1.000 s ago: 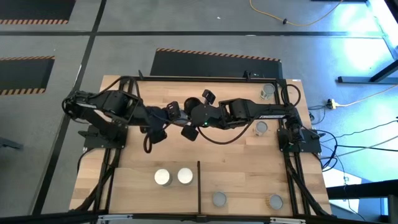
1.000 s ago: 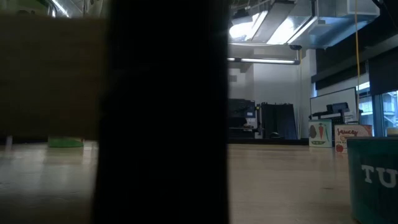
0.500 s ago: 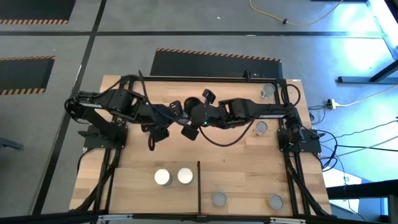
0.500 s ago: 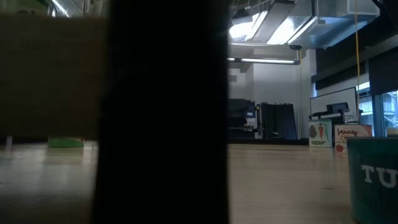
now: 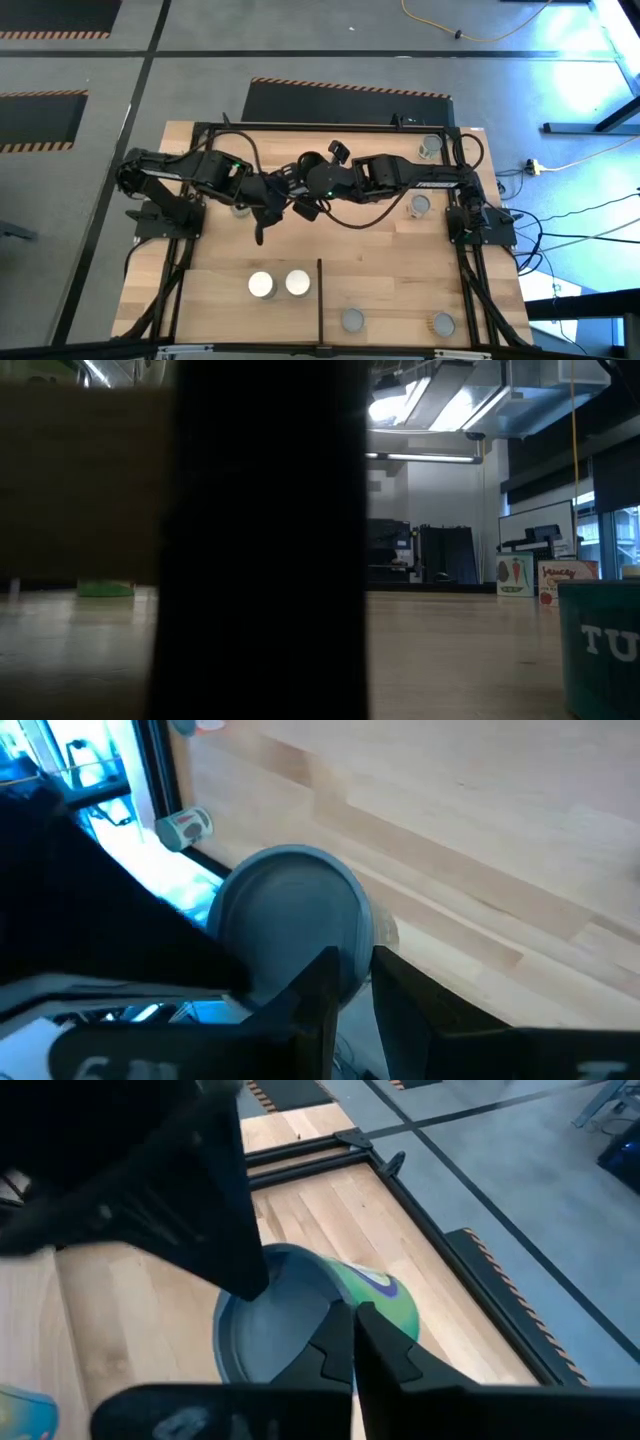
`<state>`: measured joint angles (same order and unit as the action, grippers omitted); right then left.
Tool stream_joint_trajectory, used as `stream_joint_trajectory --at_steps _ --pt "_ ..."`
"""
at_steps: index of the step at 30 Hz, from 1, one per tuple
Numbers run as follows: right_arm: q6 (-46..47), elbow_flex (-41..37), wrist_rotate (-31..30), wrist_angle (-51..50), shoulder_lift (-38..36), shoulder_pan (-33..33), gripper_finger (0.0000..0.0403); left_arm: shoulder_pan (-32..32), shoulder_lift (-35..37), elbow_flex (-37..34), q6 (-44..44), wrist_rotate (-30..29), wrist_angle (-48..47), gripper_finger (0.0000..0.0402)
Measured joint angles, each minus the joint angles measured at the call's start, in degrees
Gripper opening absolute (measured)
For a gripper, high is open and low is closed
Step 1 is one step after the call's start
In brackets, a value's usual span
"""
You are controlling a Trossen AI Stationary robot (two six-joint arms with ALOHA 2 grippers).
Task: Pick and place cans onto a shelf
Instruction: Put the canned chicken soup on the shelf
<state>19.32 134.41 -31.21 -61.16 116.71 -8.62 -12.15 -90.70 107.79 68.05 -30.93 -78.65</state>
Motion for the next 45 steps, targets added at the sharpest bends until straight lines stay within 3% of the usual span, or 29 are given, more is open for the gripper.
stream_joint_trajectory --at_steps 9,17,29,35,45 --pt "-0.3 0.0 0.0 -1.6 0.0 0.0 0.0001 0.2 -0.8 -0.1 -0.4 -1.9 0.0 0.0051" --pt "-0.5 0.1 0.0 -1.7 0.0 0.0 0.0001 0.2 -0.7 -0.1 -0.4 -2.0 0.1 0.0008" --pt "-1.8 0.1 0.4 -1.6 0.0 0.1 0.0000 -0.1 -0.7 -0.1 -0.4 -2.3 0.1 0.0002" --pt "-1.9 0.1 4.0 -1.2 0.0 1.0 0.0025 -0.9 -0.7 -0.1 -0.7 -2.3 -0.1 0.0002" --pt "-6.4 0.1 4.1 0.5 0.0 1.4 0.0045 -1.0 -0.6 -0.1 -3.2 -2.4 -0.7 0.0001"
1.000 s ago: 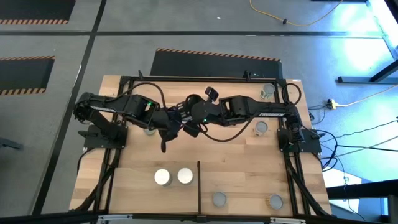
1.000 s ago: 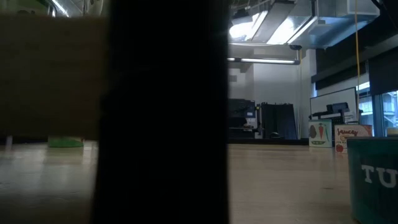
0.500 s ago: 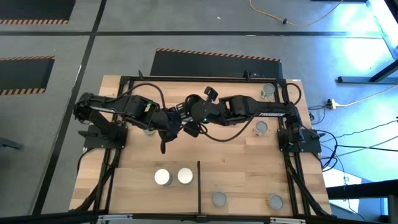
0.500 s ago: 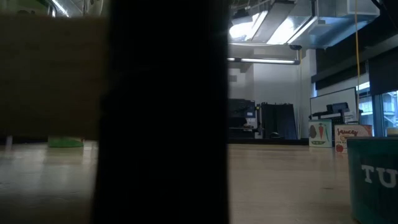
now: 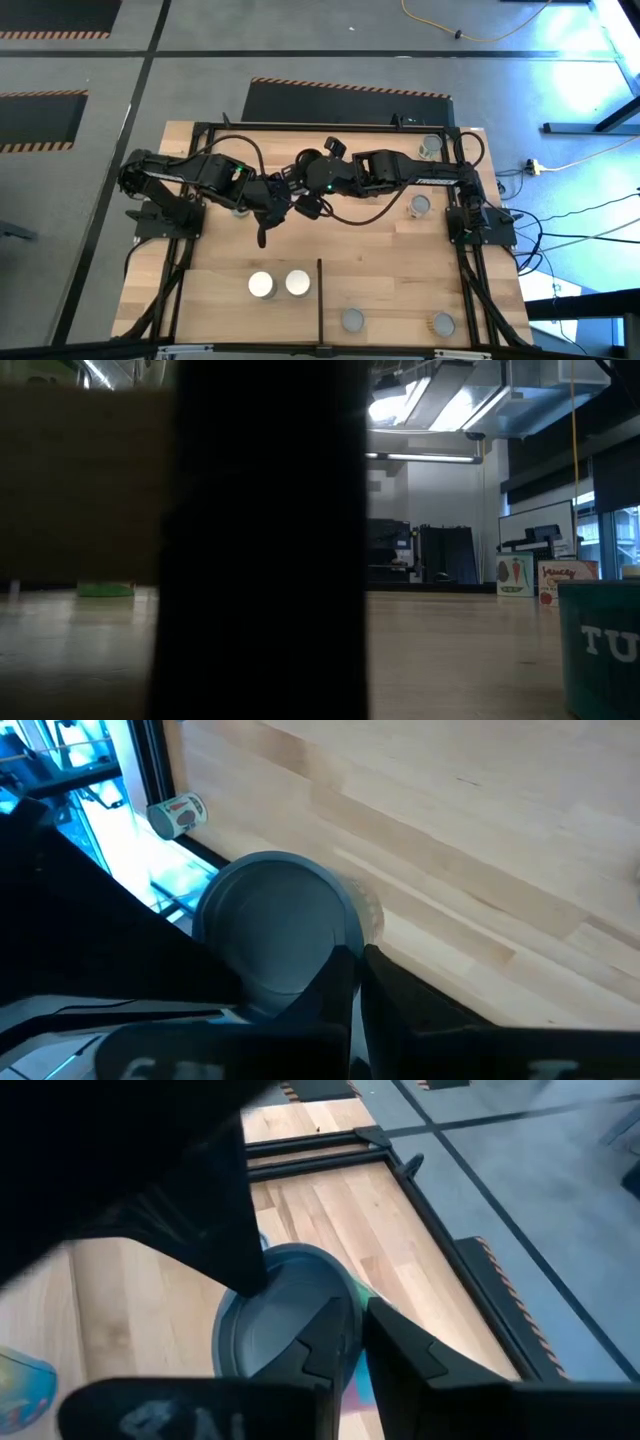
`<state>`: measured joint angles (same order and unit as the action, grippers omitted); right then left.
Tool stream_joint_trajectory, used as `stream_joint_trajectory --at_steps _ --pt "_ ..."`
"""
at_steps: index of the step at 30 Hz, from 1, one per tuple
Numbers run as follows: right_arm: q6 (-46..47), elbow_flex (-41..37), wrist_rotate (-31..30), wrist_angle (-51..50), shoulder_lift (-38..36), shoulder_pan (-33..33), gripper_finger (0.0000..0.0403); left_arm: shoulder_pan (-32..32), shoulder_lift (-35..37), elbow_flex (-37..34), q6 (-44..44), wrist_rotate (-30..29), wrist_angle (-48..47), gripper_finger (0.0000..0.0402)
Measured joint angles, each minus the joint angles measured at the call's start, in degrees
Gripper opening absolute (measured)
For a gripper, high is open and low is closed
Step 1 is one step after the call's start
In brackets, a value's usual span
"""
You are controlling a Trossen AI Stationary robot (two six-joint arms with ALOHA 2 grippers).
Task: Pick and place cans onto a shelf
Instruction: Put the canned chicken soup on the shelf
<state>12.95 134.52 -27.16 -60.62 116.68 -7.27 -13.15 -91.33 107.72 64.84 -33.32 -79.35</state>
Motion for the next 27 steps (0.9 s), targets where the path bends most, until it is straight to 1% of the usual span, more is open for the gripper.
stream_joint_trajectory --at_steps 5,14,17,27 --pt "-0.2 0.0 0.1 0.2 0.0 0.0 0.0053 0.0 0.0 0.0 -0.2 0.0 -0.9 0.0000" --pt "-1.6 0.0 0.4 0.2 0.0 -0.1 0.0096 -0.4 0.1 0.0 -0.2 0.8 -0.9 0.0000" --pt "-4.2 0.0 0.3 0.2 0.0 -0.1 0.0108 -0.4 0.1 0.0 -0.4 0.8 -1.0 0.0000" --pt "-8.2 0.3 -1.3 1.1 -0.1 -0.3 0.0111 -0.4 0.1 0.1 -3.0 0.9 -2.9 0.0000"
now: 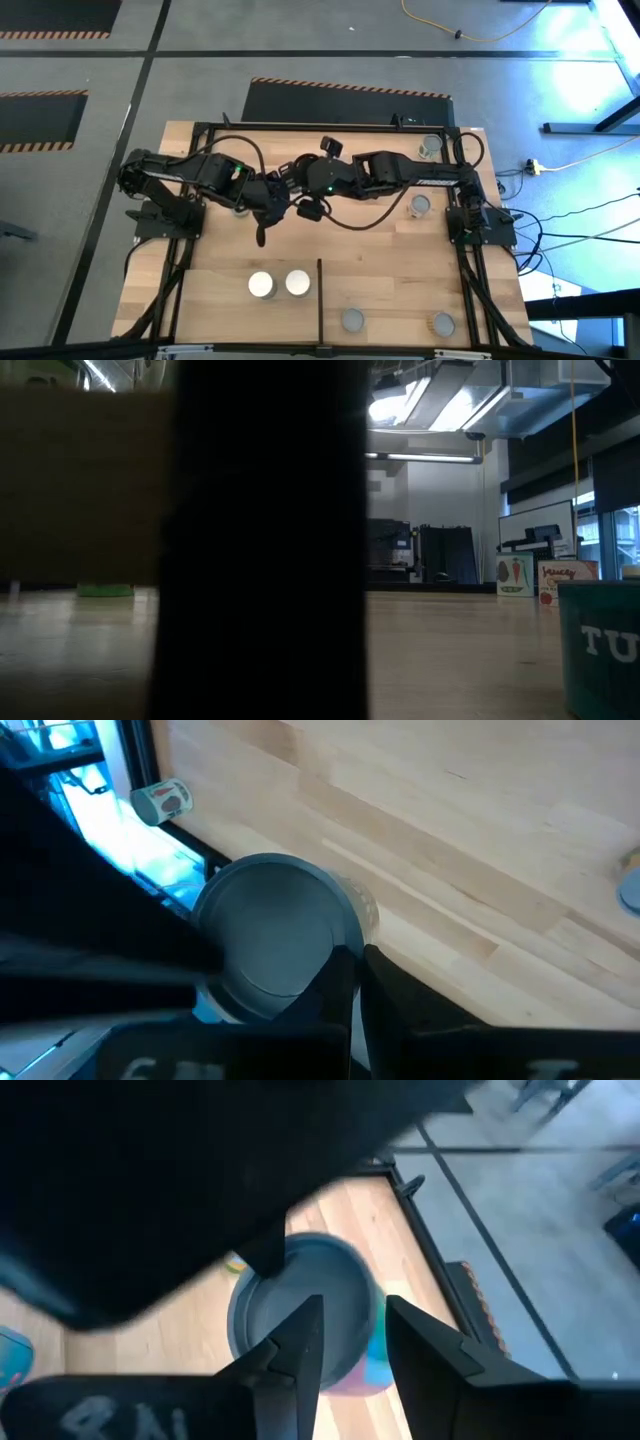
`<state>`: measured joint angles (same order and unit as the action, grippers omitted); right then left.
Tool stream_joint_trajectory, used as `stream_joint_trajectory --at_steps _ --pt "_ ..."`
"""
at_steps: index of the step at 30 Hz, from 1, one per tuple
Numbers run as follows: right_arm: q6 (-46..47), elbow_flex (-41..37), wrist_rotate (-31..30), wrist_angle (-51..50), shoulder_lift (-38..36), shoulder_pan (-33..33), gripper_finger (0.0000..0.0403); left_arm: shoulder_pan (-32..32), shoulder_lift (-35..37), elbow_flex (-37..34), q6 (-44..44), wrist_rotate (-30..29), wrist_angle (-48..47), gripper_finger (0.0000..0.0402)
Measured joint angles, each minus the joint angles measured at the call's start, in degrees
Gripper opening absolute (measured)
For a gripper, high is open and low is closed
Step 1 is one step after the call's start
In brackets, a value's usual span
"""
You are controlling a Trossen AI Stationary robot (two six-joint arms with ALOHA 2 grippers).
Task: Pick and place cans onto a shelf
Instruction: Put the canned chicken soup on the shelf
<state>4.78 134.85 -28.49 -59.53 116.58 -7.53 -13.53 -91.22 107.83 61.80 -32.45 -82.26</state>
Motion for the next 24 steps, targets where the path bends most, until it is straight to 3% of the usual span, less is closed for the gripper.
stream_joint_trajectory --at_steps 8,15,24 --pt "-1.1 0.1 -0.2 -0.1 -3.4 -0.1 0.0110 -0.2 0.0 0.0 -1.8 0.2 -0.6 0.0000" --pt "-7.4 0.1 -0.6 -0.3 -7.6 -1.3 0.0110 -1.6 0.1 0.0 -5.2 0.2 -1.5 0.0000" --pt "-8.1 0.2 -8.9 -6.3 -13.3 -3.1 0.0110 -2.3 2.1 0.0 -17.2 0.8 -6.5 0.0000"
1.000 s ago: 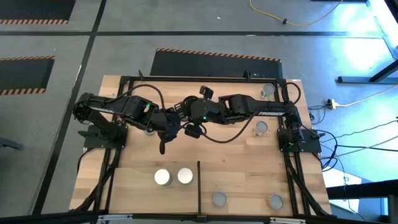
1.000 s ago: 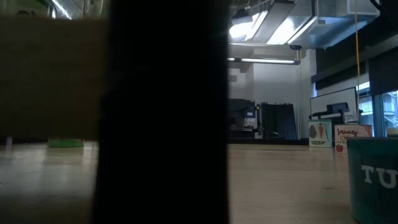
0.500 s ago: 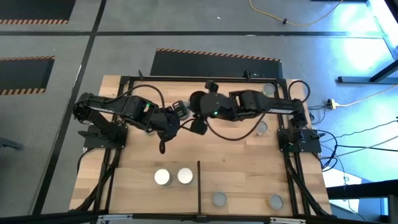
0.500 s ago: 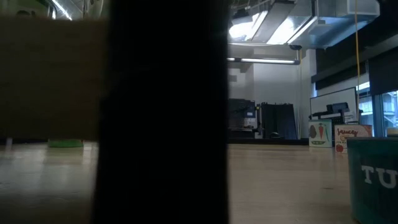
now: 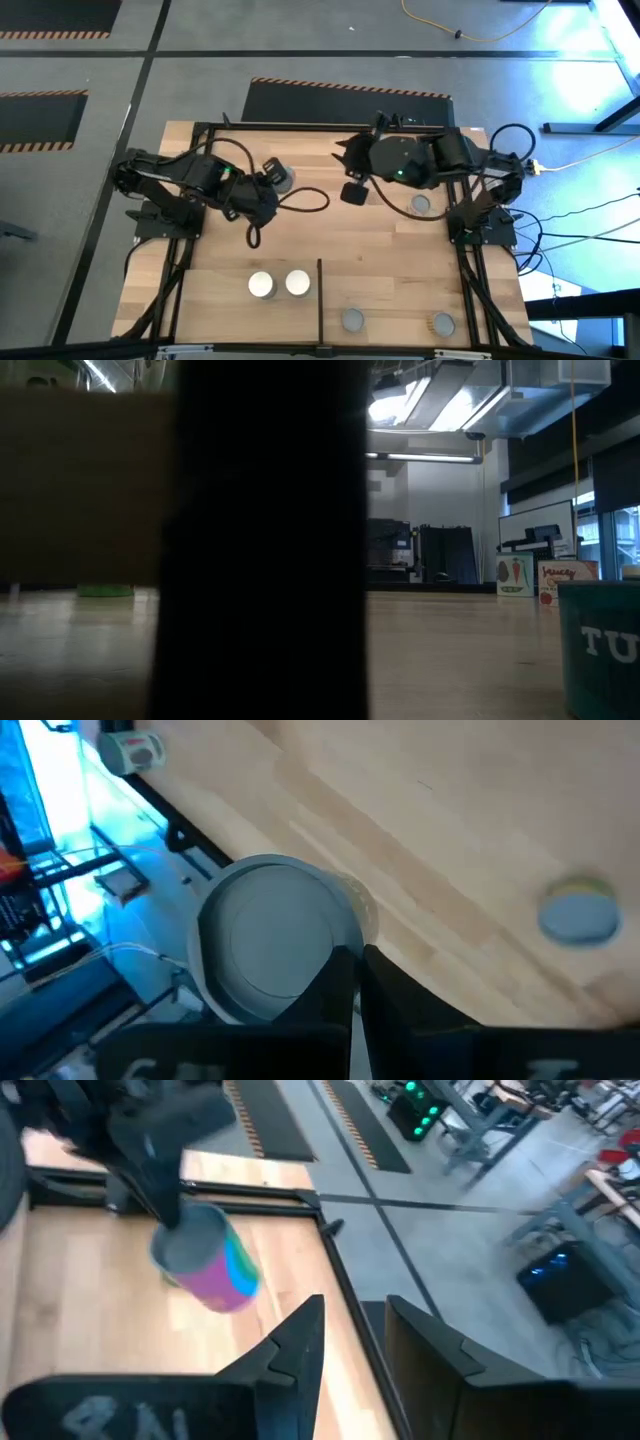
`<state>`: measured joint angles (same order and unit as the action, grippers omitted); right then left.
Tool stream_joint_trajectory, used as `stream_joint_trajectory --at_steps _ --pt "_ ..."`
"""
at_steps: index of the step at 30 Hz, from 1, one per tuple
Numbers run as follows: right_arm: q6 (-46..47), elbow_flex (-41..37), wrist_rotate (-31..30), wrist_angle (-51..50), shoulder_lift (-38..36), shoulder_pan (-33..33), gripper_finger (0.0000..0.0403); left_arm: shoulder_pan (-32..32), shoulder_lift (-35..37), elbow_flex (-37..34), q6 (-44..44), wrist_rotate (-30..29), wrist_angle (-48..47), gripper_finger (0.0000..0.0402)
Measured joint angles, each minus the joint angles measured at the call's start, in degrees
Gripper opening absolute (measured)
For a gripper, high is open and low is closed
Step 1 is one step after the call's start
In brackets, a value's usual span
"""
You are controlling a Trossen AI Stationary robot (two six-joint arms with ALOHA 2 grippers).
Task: Pick and place cans onto a shelf
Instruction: Put the canned chicken soup on the shelf
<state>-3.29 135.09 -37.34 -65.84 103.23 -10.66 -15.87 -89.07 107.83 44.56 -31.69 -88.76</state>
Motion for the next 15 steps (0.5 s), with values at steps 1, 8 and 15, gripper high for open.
stream_joint_trajectory --at_steps 1,8,15 --pt "0.0 0.0 -0.5 -0.7 -0.3 -0.2 0.0110 -0.4 0.3 0.0 -1.6 0.3 0.0 0.0000" --pt "0.0 -0.1 -0.8 -5.8 -2.4 -1.2 0.0110 -3.2 3.7 0.1 -14.8 2.9 -1.2 0.0000" --pt "-0.2 -0.1 -0.7 -8.8 -3.4 -1.6 0.0110 -5.5 6.4 0.2 -27.6 6.4 -1.3 0.0000"
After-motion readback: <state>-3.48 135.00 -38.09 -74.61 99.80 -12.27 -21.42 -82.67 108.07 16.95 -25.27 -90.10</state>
